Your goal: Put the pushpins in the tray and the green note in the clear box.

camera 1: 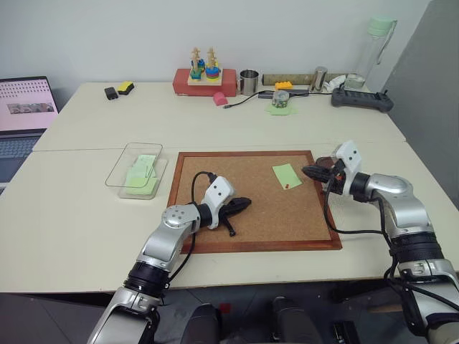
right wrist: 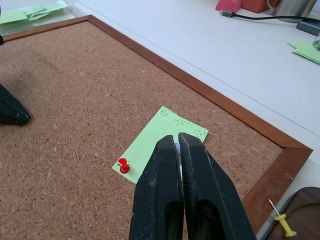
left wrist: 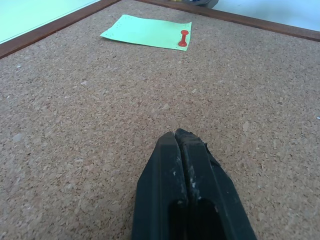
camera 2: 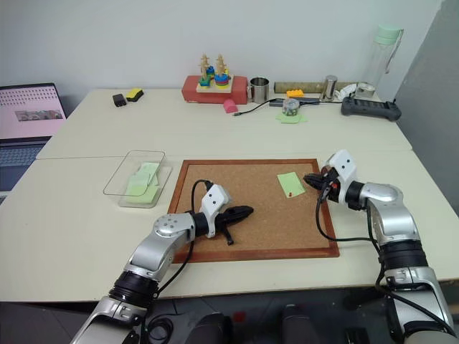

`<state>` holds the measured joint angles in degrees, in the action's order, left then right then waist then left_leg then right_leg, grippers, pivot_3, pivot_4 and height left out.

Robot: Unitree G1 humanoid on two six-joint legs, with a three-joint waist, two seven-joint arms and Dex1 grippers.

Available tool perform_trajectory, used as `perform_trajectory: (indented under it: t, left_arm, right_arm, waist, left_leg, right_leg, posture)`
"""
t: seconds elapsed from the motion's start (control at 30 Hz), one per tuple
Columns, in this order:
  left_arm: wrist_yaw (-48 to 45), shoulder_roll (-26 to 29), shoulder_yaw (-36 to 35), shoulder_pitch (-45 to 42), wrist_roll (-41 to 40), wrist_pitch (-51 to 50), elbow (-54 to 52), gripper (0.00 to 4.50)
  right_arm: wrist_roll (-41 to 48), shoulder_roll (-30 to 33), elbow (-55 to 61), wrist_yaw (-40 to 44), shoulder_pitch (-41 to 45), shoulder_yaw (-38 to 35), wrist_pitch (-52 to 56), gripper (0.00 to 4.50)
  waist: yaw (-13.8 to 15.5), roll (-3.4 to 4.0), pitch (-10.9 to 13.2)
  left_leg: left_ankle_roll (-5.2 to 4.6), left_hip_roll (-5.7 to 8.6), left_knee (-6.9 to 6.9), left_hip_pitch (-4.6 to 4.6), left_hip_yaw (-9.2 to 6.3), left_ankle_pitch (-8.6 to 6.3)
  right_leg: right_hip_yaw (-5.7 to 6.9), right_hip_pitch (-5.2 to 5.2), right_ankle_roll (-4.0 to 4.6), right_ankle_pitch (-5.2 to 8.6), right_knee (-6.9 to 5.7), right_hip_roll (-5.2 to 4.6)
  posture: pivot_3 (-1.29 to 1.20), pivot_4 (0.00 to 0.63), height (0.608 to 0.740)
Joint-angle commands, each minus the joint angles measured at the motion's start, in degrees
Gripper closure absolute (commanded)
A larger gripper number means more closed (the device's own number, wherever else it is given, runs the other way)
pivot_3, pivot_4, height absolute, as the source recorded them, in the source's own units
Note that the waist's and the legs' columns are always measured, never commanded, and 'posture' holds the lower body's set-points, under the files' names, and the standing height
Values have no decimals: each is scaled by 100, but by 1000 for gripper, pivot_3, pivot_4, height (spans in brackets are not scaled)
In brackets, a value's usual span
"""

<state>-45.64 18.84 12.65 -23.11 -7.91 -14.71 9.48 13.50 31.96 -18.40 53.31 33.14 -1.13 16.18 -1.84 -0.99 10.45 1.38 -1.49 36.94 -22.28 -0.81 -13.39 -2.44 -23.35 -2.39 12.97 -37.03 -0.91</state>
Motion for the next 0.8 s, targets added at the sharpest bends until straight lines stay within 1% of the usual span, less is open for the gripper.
perform_trajectory:
  t: [0.03,0.27,0.37,0.47,0.53,0.57,0.6,0.63,0.77,0.8]
  left_arm:
    - [8,70,134,152,170,-163,201,4500]
    - [23,60,163,168,175,-148,209,4500]
    - [23,57,165,157,174,-144,220,4500]
    - [30,54,163,148,177,-140,228,4500]
    - [37,53,160,147,177,-143,229,4500]
    - [38,53,159,147,177,-145,228,4500]
    - [41,54,158,151,177,-146,224,4500]
    - [42,54,158,159,175,-150,213,4500]
    - [41,54,155,164,168,-154,208,4500]
    - [38,54,154,159,166,-152,216,4500]
  right_arm:
    - [147,105,96,-330,293,-356,255,4456]
    - [-401,272,-901,-1372,612,-391,313,4456]
    - [-523,258,-1284,-1648,717,-402,268,4456]
    - [-532,228,-1557,-1740,793,-429,299,4456]
    - [-527,215,-1654,-1757,828,-443,287,4049]
    - [-528,214,-1687,-1764,840,-443,273,3985]
    - [-516,207,-1707,-1786,848,-460,260,3809]
    - [-474,197,-1713,-1786,861,-498,267,3497]
    - [-380,193,-1651,-1745,891,-605,278,2672]
    - [-365,197,-1625,-1729,900,-630,264,2558]
  waist:
    - [-1,0,0]
    - [1,0,0]
    - [0,0,0]
    - [-2,0,0]
    - [-3,0,0]
    - [-3,0,0]
    - [-3,0,0]
    - [-3,0,0]
    - [-2,0,0]
    - [-3,0,0]
  left_leg:
    - [0,0,0,0,0,0]
    - [0,0,-3,-1,1,0]
    - [-1,0,-6,-1,2,-1]
    - [-1,1,-4,-1,3,0]
    - [-1,1,-2,0,4,0]
    - [-1,1,-2,0,4,0]
    - [-1,1,-2,0,4,0]
    - [-1,1,-3,-1,4,0]
    - [-1,1,-3,-1,3,0]
    - [-1,1,-3,-1,3,0]
  right_leg:
    - [0,0,0,0,0,0]
    - [0,0,1,1,5,-1]
    - [0,0,3,2,6,0]
    - [-3,0,2,2,3,-1]
    - [-4,0,2,1,3,0]
    - [-4,0,2,1,3,0]
    - [-4,0,2,1,3,0]
    - [-4,0,2,1,3,0]
    - [-3,0,1,1,4,0]
    - [-3,0,1,1,4,0]
  posture:
    - [0,150,740]
    - [0,150,740]
    - [0,150,740]
    - [0,150,740]
    - [0,150,740]
    - [0,150,740]
    - [0,150,740]
    - [0,150,740]
    - [0,150,740]
    - [0,150,740]
